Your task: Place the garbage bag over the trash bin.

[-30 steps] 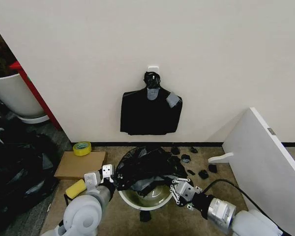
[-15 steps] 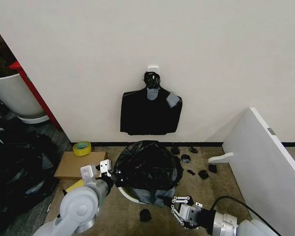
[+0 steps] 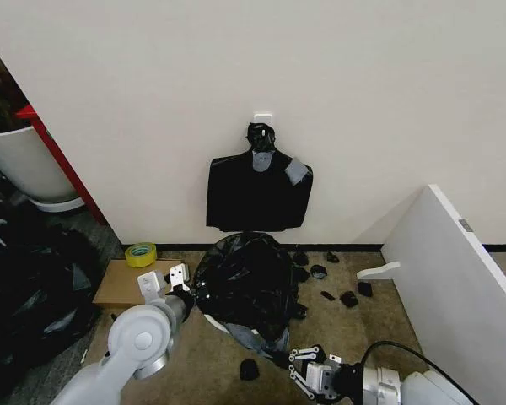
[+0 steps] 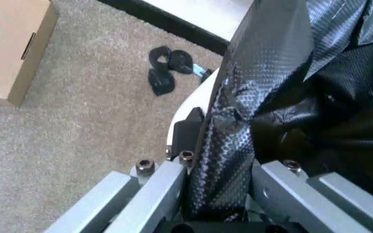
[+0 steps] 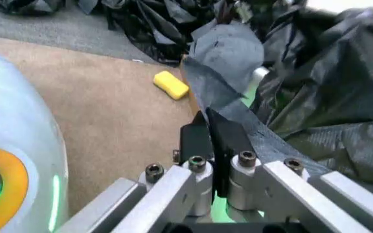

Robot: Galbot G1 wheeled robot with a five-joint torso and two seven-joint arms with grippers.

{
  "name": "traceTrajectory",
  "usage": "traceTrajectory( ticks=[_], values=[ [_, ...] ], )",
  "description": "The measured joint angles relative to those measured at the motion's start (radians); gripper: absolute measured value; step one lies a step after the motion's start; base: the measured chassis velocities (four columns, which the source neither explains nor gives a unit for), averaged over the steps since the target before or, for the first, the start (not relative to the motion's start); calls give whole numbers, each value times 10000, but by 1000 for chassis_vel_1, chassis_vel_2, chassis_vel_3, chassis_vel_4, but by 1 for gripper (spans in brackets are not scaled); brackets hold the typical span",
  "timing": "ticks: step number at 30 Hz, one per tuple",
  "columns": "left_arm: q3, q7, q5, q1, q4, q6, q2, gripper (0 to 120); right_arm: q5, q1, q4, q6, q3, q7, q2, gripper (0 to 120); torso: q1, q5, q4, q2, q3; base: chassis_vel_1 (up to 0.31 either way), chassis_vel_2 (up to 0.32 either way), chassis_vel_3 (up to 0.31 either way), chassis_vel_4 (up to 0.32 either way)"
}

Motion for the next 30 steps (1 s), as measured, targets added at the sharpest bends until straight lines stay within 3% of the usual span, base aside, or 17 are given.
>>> traceTrajectory(
  ticks=[16, 28, 30],
  values=[
    [-95, -444, -867, -323, -215, -287, -104, 0, -1696, 1269, -2212, -47, -874, 790, 1292, 0, 0, 0, 0, 0, 0, 0, 0, 0, 0],
    [-122, -456, -887, -182, -268, -175, -44, 0, -1589, 1329, -2587, -187, -916, 1309, 1297, 0, 0, -1, 0, 0, 0, 0, 0, 0, 0],
    [-119, -430, -808, -219, -158, -196, -59, 0, -1323, 1107, -2349, -34, -794, 1191, 1159, 6, 0, 0, -1, 0, 0, 0, 0, 0, 0]
  ],
)
